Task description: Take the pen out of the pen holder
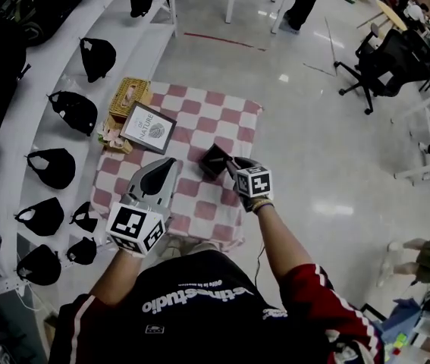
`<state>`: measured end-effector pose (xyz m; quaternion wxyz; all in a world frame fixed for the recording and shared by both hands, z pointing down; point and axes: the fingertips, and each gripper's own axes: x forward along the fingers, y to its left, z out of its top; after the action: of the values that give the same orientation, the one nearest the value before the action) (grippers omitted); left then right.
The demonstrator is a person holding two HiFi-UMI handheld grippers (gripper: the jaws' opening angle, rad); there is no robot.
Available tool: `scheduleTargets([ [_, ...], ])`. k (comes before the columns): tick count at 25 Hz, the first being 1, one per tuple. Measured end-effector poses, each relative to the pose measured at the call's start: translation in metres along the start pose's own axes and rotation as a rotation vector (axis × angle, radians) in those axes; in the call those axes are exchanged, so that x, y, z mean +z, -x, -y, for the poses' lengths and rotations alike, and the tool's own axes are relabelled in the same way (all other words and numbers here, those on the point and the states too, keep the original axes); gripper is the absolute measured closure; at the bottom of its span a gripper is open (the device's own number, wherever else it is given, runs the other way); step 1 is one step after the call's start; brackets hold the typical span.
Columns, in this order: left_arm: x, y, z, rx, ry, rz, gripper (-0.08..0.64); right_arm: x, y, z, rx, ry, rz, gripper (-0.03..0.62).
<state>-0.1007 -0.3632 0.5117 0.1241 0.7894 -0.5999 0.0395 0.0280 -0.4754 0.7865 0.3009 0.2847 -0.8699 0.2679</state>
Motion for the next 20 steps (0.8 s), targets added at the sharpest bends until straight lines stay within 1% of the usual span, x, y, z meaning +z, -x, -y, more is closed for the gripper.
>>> scheduleTargets([
  [4,-0.003,0.003,-0.004,0.017,0.005,-0.008,0.555,0.002,-0.005,0.0,0.002,0.017,-0.003,0.471],
  [8,-0.008,0.006,-0.009,0.029,0.005,-0.016,0.555,0.003,-0.008,0.002,0.004,0.002,-0.002,0.476],
  [15,-0.01,0.009,-0.011,0.042,0.007,-0.015,0.555,0.002,-0.009,0.003,0.001,0.002,-0.002,0.474],
  [20,-0.009,0.011,-0.013,0.048,0.008,-0.014,0.555,0.009,-0.01,-0.001,0.007,0.027,0.005,0.476],
])
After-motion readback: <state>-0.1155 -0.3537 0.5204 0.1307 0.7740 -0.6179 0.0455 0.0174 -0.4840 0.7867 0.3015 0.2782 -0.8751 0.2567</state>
